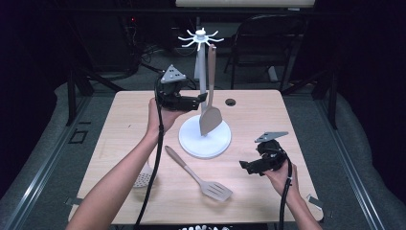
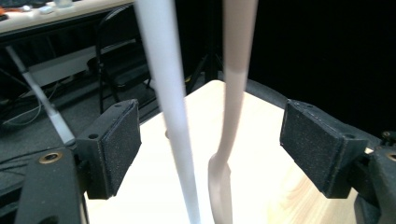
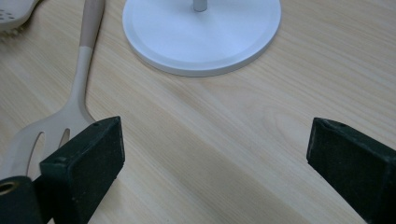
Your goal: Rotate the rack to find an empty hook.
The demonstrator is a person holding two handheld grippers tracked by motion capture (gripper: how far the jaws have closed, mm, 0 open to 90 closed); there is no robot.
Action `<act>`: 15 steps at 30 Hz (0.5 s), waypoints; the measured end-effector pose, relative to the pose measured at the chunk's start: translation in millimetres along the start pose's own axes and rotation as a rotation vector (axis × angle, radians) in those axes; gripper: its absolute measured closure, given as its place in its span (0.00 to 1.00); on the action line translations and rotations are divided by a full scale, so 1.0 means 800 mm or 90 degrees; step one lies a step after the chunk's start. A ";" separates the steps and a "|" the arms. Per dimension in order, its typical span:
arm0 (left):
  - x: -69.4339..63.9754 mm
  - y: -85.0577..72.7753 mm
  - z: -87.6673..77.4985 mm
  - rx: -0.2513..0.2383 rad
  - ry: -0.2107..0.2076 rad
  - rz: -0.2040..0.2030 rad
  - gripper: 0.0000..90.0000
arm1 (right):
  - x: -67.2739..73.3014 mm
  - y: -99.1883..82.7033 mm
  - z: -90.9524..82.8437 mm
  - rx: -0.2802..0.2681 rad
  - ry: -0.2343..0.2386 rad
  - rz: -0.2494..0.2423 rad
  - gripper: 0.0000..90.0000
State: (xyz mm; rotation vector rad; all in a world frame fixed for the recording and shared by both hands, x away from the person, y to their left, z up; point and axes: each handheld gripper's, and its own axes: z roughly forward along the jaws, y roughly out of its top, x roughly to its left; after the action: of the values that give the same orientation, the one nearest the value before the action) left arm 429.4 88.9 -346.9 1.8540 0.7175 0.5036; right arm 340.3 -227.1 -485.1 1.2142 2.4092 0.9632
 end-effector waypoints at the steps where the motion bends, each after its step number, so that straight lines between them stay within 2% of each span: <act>1: 0.003 0.001 -0.002 -0.002 0.001 -0.004 0.25 | 0.000 0.000 0.000 0.001 0.003 0.000 0.04; 2: 0.005 0.002 -0.004 -0.006 -0.001 -0.005 0.27 | -0.001 -0.001 0.000 0.003 0.001 -0.001 0.04; 5: 0.013 0.006 -0.011 -0.016 -0.006 -0.016 0.45 | -0.002 -0.002 -0.001 0.004 -0.002 0.006 0.04; 6: 0.017 0.008 -0.015 -0.024 -0.006 -0.024 0.58 | -0.003 -0.002 0.000 0.004 -0.002 0.006 0.04; 8: 0.020 0.010 -0.018 -0.032 -0.005 -0.028 0.67 | -0.003 -0.002 0.000 0.005 -0.002 0.004 0.04; 9: 0.023 0.012 -0.021 -0.038 -0.009 -0.030 0.67 | -0.003 -0.002 0.000 0.005 -0.002 0.004 0.04; 10: 0.028 0.016 -0.025 -0.051 -0.006 -0.037 0.76 | -0.004 -0.002 0.001 0.006 -0.001 0.001 0.04; 11: 0.030 0.018 -0.027 -0.058 -0.012 -0.044 0.79 | -0.004 -0.003 0.000 0.006 -0.002 0.001 0.04; 13: 0.033 0.020 -0.029 -0.065 -0.012 -0.048 0.83 | -0.004 -0.003 0.000 0.006 -0.002 0.002 0.04; 14: 0.035 0.024 -0.033 -0.072 -0.013 -0.048 0.90 | -0.005 -0.004 0.000 0.009 -0.001 0.001 0.04; 15: 0.036 0.027 -0.034 -0.077 -0.011 -0.046 0.92 | -0.005 -0.004 0.000 0.009 -0.004 0.001 0.04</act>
State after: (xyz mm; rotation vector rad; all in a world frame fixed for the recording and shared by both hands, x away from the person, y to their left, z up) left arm 438.5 121.4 -316.4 1.7125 0.7247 0.4736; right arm 340.8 -232.1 -487.4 1.2225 2.4149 0.9433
